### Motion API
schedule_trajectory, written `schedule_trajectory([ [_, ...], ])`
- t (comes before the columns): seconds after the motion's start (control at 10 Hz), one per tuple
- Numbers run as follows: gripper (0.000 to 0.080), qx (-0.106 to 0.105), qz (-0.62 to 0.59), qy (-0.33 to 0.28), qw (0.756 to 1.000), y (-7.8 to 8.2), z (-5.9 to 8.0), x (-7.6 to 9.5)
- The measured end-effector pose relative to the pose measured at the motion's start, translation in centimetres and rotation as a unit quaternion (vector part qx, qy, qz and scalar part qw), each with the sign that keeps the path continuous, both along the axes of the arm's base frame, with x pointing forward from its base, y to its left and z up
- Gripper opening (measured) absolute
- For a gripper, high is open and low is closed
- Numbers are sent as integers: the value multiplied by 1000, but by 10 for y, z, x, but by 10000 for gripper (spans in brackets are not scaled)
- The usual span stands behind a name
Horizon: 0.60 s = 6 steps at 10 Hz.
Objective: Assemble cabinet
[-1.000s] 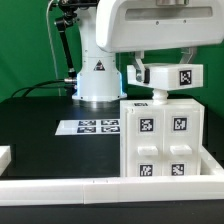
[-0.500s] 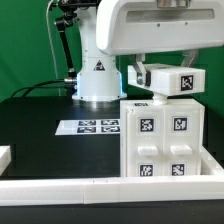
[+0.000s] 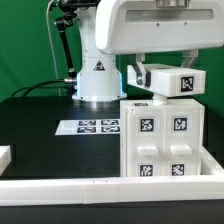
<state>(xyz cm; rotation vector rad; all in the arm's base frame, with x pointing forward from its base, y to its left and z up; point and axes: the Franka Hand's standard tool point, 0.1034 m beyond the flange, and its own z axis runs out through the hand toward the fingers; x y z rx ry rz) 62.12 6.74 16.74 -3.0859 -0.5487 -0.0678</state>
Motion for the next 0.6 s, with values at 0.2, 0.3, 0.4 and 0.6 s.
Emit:
schedule_trajectory([
  [0.2,544,1,-2,-1,1000,2,0,-7],
  [0.3,544,1,-2,-1,1000,2,0,-8],
  [0.4,544,1,-2,0,1000,1,-1,-9],
  [0.6,544,1,-2,-8,1000,1,0,-8],
])
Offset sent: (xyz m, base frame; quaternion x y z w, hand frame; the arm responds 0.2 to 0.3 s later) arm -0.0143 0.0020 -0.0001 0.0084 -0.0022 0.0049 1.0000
